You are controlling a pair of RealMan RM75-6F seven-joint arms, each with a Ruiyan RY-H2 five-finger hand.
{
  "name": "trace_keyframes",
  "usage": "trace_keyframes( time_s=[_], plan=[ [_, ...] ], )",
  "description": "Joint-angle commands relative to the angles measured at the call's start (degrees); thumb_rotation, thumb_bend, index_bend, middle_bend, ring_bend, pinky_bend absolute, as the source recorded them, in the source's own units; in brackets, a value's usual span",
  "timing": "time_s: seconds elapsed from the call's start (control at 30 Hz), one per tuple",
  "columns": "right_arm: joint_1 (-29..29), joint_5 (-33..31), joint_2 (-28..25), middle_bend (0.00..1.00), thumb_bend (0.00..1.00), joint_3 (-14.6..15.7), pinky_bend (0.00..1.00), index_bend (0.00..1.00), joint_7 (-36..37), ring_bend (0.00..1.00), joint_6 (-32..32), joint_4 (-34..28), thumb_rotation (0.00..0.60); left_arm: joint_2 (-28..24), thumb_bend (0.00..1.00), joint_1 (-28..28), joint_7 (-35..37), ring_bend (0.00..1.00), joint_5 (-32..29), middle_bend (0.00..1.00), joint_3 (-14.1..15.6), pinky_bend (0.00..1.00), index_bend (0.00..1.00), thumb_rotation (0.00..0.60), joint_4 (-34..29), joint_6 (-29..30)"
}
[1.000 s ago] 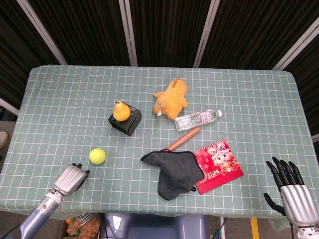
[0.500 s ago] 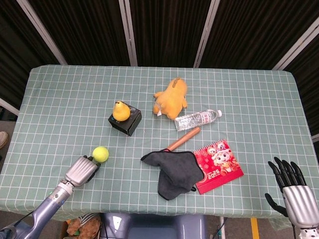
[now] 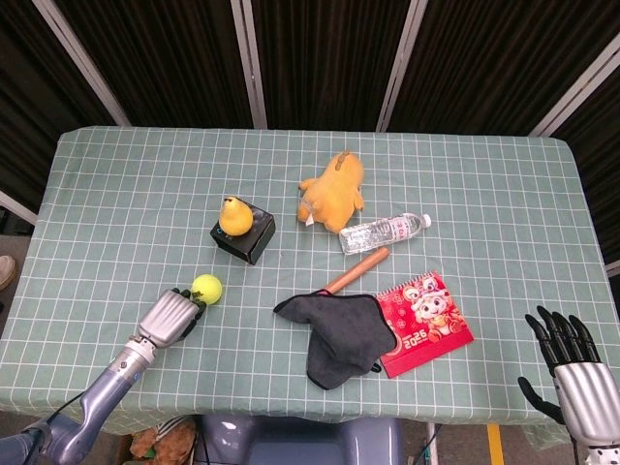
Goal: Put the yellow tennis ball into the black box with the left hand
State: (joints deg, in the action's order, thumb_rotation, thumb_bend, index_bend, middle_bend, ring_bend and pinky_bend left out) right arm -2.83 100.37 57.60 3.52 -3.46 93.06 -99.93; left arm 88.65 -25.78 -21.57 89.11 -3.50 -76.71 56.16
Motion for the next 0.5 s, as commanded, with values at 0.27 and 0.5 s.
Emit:
trace_keyframes(
  time_s=[0.27, 0.5],
  plan=[
    [-0.3, 0.3, -0.2, 0.00, 0.32, 0.1, 0.00, 0.00, 0.1, 0.00, 0.5, 0.0, 0.600, 2.9, 0.44, -3.1, 1.7, 0.40, -3.3, 0.57, -2.1, 0.52, 0.44, 0.600, 2.8, -2.5],
    [-0.8, 0.5, -0.6, 0.00, 0.32, 0.1, 0.00, 0.00, 0.7, 0.00, 1.6, -0.1, 0.600, 3.3, 0.44, -5.7, 2.4, 0.40, -4.8, 0.55, -3.5, 0.52, 0.43, 0.600, 4.0, -4.3]
  ],
)
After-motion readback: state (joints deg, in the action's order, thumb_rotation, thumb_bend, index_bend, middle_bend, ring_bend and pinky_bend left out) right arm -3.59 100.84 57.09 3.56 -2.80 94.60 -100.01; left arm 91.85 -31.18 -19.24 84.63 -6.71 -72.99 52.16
